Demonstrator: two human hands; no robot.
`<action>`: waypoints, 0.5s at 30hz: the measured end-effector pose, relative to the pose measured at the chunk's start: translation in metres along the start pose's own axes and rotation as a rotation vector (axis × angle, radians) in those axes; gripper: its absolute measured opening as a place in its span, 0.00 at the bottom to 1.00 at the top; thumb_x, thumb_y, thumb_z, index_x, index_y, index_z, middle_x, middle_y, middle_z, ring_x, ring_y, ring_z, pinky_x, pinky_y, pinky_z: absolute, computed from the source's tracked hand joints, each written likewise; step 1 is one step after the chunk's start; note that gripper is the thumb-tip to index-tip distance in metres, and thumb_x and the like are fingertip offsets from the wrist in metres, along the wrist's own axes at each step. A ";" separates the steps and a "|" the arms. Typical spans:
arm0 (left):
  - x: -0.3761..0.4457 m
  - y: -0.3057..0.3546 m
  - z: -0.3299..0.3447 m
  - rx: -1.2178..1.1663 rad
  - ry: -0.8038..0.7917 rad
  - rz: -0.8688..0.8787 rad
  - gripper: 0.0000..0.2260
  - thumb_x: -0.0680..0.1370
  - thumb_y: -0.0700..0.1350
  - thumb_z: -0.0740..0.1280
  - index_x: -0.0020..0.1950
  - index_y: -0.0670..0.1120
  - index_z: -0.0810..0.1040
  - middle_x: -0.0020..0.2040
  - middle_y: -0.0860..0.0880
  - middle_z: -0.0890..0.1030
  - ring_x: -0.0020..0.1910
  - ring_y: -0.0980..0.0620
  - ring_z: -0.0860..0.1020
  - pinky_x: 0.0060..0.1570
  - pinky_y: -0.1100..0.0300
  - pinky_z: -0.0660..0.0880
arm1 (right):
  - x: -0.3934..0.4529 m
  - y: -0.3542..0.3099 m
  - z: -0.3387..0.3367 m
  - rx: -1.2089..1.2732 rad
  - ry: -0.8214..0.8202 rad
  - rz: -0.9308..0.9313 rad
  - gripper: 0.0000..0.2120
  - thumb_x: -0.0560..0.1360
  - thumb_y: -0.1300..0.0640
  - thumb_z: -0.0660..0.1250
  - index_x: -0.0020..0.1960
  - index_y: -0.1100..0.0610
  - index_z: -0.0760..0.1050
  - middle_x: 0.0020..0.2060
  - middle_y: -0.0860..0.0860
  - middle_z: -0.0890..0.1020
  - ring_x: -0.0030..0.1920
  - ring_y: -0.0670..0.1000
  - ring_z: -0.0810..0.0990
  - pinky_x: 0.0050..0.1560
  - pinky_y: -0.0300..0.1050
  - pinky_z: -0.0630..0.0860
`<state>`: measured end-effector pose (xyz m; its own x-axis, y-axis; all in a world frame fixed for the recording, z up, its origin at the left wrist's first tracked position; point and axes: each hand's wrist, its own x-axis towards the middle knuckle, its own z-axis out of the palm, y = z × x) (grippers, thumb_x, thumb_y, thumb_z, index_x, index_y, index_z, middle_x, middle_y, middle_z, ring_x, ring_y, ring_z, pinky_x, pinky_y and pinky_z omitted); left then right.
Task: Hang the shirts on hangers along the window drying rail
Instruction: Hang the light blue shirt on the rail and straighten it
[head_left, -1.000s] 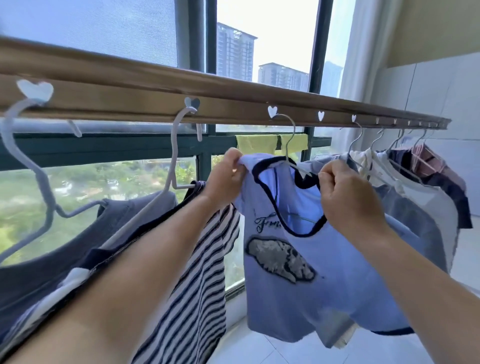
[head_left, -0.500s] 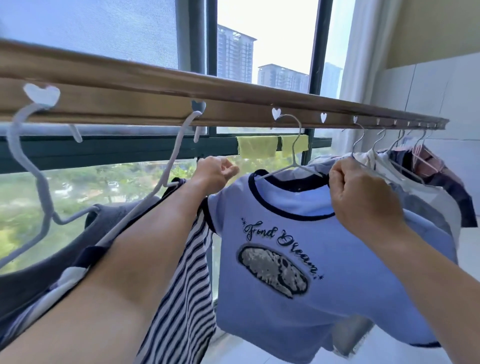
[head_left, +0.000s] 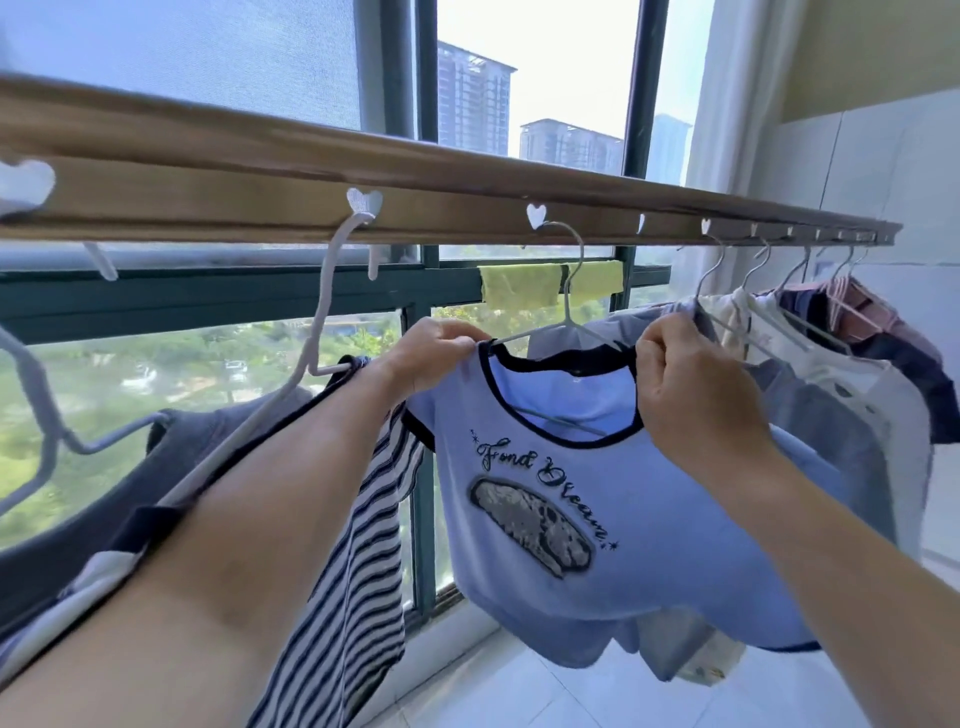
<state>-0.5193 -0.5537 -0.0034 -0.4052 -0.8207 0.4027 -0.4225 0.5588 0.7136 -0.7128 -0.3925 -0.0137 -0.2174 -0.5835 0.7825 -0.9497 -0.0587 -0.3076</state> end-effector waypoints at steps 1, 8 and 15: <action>-0.001 0.002 0.000 -0.027 0.017 0.011 0.14 0.76 0.37 0.59 0.47 0.51 0.82 0.45 0.51 0.82 0.47 0.54 0.77 0.47 0.63 0.72 | 0.001 0.000 0.000 0.052 -0.007 0.042 0.11 0.81 0.56 0.52 0.51 0.61 0.70 0.40 0.53 0.73 0.39 0.55 0.68 0.40 0.45 0.62; -0.006 -0.001 -0.006 -0.008 0.141 0.022 0.13 0.77 0.37 0.57 0.44 0.47 0.81 0.28 0.53 0.73 0.25 0.57 0.66 0.25 0.65 0.62 | 0.008 0.012 -0.001 0.437 -0.085 0.291 0.12 0.77 0.50 0.55 0.43 0.56 0.71 0.34 0.51 0.78 0.40 0.57 0.76 0.42 0.50 0.73; -0.009 -0.013 -0.013 0.007 0.211 0.002 0.14 0.78 0.37 0.55 0.43 0.46 0.79 0.30 0.49 0.71 0.26 0.52 0.64 0.26 0.63 0.62 | -0.002 0.003 -0.019 0.250 -0.309 0.029 0.07 0.73 0.47 0.67 0.41 0.51 0.77 0.32 0.43 0.79 0.36 0.44 0.77 0.36 0.37 0.69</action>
<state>-0.4993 -0.5551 -0.0090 -0.2273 -0.8259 0.5160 -0.4280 0.5606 0.7089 -0.7198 -0.3761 -0.0058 -0.1287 -0.8020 0.5832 -0.8520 -0.2116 -0.4789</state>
